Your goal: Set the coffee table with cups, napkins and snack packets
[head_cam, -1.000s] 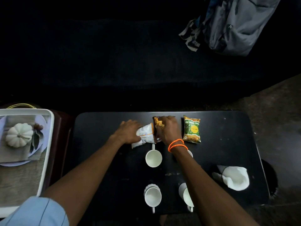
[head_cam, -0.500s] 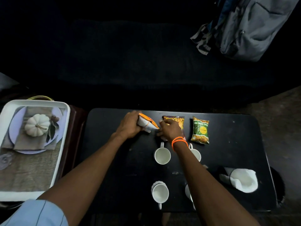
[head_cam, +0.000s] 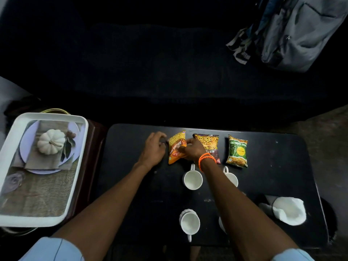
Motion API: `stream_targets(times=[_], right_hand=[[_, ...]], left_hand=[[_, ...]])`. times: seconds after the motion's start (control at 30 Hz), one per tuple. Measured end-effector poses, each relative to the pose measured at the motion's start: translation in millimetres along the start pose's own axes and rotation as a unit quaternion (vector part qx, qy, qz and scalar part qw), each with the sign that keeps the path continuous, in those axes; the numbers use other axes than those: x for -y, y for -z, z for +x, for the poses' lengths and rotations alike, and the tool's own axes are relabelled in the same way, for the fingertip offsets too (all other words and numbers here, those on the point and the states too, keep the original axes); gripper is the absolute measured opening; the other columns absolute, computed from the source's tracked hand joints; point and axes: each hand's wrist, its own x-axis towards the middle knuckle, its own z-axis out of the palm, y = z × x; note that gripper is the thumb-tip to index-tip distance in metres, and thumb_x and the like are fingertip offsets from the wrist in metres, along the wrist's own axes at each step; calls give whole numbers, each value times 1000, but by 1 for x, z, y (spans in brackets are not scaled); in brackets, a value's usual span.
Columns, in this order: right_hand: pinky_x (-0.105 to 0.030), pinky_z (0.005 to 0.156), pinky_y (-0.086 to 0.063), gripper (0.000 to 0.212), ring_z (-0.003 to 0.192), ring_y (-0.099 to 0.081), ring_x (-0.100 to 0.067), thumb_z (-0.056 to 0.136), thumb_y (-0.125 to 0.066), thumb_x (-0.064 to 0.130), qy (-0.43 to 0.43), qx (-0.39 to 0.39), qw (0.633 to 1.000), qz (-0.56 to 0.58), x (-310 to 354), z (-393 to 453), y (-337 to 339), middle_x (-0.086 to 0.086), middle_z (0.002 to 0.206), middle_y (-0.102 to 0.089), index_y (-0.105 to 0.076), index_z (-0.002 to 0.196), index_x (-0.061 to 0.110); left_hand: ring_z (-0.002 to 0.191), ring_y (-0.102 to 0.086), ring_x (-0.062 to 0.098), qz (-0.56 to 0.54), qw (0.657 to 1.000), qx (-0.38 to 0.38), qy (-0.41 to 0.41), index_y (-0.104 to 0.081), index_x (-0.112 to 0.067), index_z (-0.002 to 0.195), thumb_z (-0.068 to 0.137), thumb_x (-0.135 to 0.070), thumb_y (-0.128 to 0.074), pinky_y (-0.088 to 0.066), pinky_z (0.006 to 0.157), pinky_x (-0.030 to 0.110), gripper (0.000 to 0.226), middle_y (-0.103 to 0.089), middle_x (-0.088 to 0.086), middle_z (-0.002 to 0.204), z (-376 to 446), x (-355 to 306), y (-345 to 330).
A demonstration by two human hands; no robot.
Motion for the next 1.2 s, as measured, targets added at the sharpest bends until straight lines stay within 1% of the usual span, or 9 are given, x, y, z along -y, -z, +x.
stream_targets(times=[0.07, 0.13, 0.2, 0.3, 0.4, 0.53, 0.77, 1.07, 1.2], right_hand=[[-39, 92, -56, 44, 103, -69, -32, 83, -79, 33, 20, -15, 995, -101, -2, 0, -6, -15, 110, -73, -67, 115, 5], [-31, 81, -51, 42, 96, -67, -31, 83, -78, 37, 45, -34, 980, -190, -2, -2, -9, -13, 101, -71, -69, 108, 5], [-33, 79, -52, 40, 93, -68, -31, 81, -80, 38, 67, -63, 968, -231, -1, -4, -10, -14, 97, -72, -71, 102, 4], [-36, 85, -55, 46, 100, -69, -35, 78, -85, 29, 92, -106, 962, -233, 1, -7, -11, -18, 107, -72, -66, 113, 6], [-43, 92, -58, 58, 107, -68, -37, 79, -82, 13, 148, -103, 956, -231, 4, -7, -11, -20, 116, -70, -59, 132, 12], [-40, 93, -58, 45, 105, -70, -33, 83, -77, 6, 195, -101, 944, -245, 9, -4, -12, -18, 115, -73, -68, 126, 12], [-37, 95, -56, 41, 106, -69, -32, 83, -78, 6, 198, -99, 940, -258, 9, 0, -13, -18, 117, -72, -71, 123, 10], [-37, 93, -57, 40, 105, -69, -31, 84, -77, 7, 189, -92, 941, -266, 8, 2, -11, -18, 117, -70, -71, 124, 12], [-39, 94, -54, 38, 113, -63, -32, 92, -68, 23, 230, -129, 929, -260, 6, -12, -2, -15, 127, -63, -66, 128, 10]], left_hand=[[113, -61, 22, -33, 998, 31, 49, -58, -13, 130, 98, -18, -60, -53, 97, 38, 32, -59, 10, 129, 3, -1, -5], [116, -60, 25, -32, 995, 71, 59, -54, -14, 138, 97, -27, -64, -52, 100, 41, 44, -57, 11, 131, 3, -3, -11], [119, -58, 26, -18, 994, 96, 48, -50, -18, 145, 94, -28, -70, -51, 104, 42, 56, -52, 11, 135, 2, -4, -16], [125, -54, 26, 5, 995, 94, 29, -47, -21, 149, 92, -17, -72, -46, 105, 32, 62, -46, 9, 140, 2, -2, -23], [126, -52, 24, 19, 996, 86, 30, -46, -23, 150, 93, -12, -69, -44, 100, 28, 62, -42, 5, 141, 4, -2, -29], [132, -48, 25, 1, 997, 70, 44, -46, -21, 151, 96, -12, -67, -47, 109, 35, 60, -38, 5, 147, 7, -3, -32], [148, -35, 30, 13, 996, 70, 53, -42, -16, 155, 101, -12, -60, -44, 116, 48, 57, -26, 10, 163, 3, -8, -38], [143, -41, 30, -3, 993, 81, 83, -46, -18, 153, 98, -10, -64, -47, 114, 45, 58, -27, 9, 160, 8, -12, -37], [141, -43, 30, 16, 996, 71, 56, -44, -19, 154, 100, -20, -62, -47, 112, 45, 56, -31, 9, 159, 3, -15, -27]])
